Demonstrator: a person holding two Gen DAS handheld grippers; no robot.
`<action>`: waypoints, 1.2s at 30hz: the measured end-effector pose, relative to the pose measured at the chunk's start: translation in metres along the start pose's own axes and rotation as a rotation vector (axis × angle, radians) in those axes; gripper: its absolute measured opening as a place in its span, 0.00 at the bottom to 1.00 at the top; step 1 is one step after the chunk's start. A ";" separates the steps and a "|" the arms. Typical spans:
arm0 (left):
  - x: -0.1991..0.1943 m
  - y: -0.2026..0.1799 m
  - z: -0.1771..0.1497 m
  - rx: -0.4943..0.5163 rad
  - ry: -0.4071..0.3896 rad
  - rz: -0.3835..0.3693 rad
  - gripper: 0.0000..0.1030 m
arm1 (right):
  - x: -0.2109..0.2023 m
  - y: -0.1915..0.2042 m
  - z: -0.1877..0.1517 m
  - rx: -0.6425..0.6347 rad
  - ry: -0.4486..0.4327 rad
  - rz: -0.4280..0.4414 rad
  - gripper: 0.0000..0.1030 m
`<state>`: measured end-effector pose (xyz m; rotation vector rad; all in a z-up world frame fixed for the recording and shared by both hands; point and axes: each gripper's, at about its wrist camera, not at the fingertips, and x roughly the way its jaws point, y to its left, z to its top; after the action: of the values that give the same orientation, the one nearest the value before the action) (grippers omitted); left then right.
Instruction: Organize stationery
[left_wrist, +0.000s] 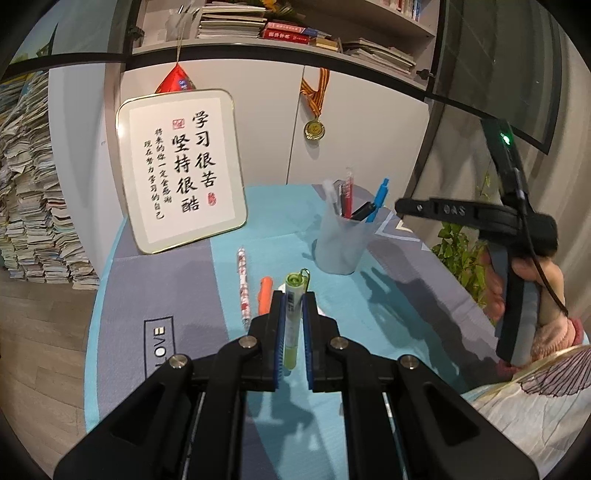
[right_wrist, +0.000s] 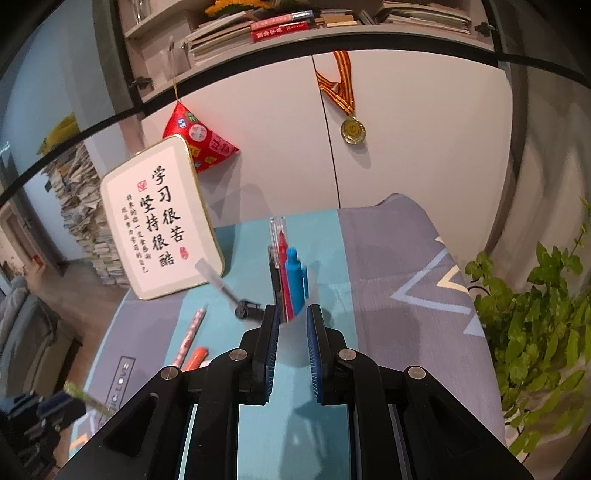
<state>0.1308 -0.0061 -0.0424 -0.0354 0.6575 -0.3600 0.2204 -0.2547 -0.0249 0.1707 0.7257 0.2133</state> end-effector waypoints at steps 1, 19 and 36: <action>0.001 -0.002 0.002 -0.001 -0.009 -0.007 0.07 | -0.004 -0.002 -0.002 0.001 -0.001 0.003 0.14; -0.001 -0.036 0.044 -0.103 -0.199 -0.043 0.07 | -0.033 -0.031 -0.047 -0.057 0.031 0.017 0.14; 0.033 -0.064 0.089 -0.093 -0.245 -0.077 0.07 | -0.044 -0.064 -0.072 -0.038 0.064 0.013 0.14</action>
<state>0.1882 -0.0848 0.0184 -0.1909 0.4305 -0.3919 0.1486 -0.3218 -0.0643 0.1329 0.7834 0.2460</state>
